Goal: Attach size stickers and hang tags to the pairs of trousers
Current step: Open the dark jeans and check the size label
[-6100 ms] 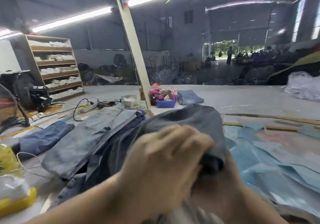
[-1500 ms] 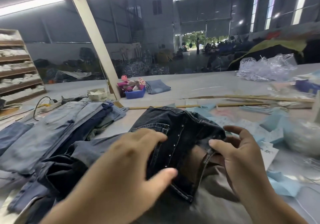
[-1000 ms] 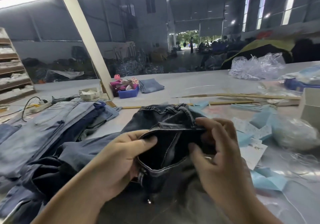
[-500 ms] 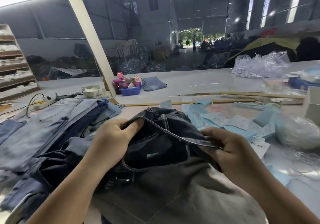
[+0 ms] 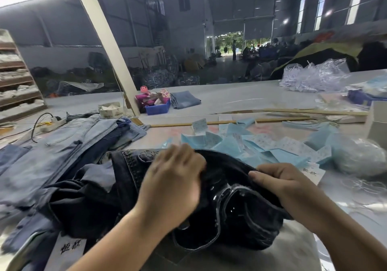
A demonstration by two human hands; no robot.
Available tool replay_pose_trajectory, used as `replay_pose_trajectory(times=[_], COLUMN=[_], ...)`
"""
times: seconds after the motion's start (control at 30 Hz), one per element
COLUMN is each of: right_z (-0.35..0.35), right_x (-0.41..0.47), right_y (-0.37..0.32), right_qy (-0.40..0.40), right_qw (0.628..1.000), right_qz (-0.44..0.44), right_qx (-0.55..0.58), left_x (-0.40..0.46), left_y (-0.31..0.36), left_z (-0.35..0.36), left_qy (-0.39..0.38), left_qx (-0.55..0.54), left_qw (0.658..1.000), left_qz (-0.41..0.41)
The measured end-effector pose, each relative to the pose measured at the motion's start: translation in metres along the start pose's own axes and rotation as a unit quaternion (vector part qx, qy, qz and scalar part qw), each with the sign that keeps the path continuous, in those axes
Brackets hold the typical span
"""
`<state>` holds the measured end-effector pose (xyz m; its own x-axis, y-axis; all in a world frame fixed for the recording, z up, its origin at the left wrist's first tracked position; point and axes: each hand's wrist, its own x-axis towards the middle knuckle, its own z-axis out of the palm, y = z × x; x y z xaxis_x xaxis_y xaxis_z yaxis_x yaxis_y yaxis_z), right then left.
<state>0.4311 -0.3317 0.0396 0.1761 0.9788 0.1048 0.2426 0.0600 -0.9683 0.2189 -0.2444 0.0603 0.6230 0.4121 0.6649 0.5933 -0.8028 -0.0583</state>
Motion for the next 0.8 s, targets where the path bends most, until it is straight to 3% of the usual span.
replay_pose_trajectory(times=[0.07, 0.13, 0.23, 0.3, 0.43, 0.53, 0.6, 0.7, 0.8], right_z=[0.002, 0.004, 0.006, 0.005, 0.002, 0.003, 0.005, 0.022, 0.045], right_x=[0.003, 0.006, 0.011, 0.016, 0.024, 0.017, 0.009, -0.012, -0.029], right_y=[0.004, 0.001, -0.008, -0.013, -0.009, -0.002, -0.002, -0.022, -0.030], right_qy=[0.070, 0.155, 0.267, 0.302, 0.289, 0.245, 0.268, 0.316, 0.257], right_qw=[0.997, 0.986, 0.946, 0.926, 0.929, 0.933, 0.906, 0.851, 0.855], right_qz=[-0.007, -0.056, -0.151, -0.180, -0.126, -0.073, -0.084, -0.210, -0.186], right_qx=[-0.009, -0.033, -0.102, -0.138, -0.196, -0.254, -0.315, -0.362, -0.411], left_x=[-0.001, -0.001, 0.001, 0.001, 0.000, 0.000, 0.002, 0.006, 0.010], left_y=[0.011, 0.016, 0.013, 0.010, 0.000, -0.011, -0.019, -0.031, -0.039], left_z=[-0.002, -0.004, -0.003, -0.001, 0.000, 0.003, 0.006, 0.008, 0.010], left_qy=[-0.054, -0.121, -0.191, -0.191, -0.200, -0.274, -0.337, -0.398, -0.404], left_qx=[-0.111, -0.180, -0.173, -0.147, -0.148, -0.128, -0.159, -0.262, -0.373], left_qw=[0.991, 0.976, 0.966, 0.970, 0.968, 0.952, 0.926, 0.874, 0.825], left_qz=[0.040, 0.007, -0.034, -0.039, -0.034, -0.048, -0.062, -0.093, -0.131])
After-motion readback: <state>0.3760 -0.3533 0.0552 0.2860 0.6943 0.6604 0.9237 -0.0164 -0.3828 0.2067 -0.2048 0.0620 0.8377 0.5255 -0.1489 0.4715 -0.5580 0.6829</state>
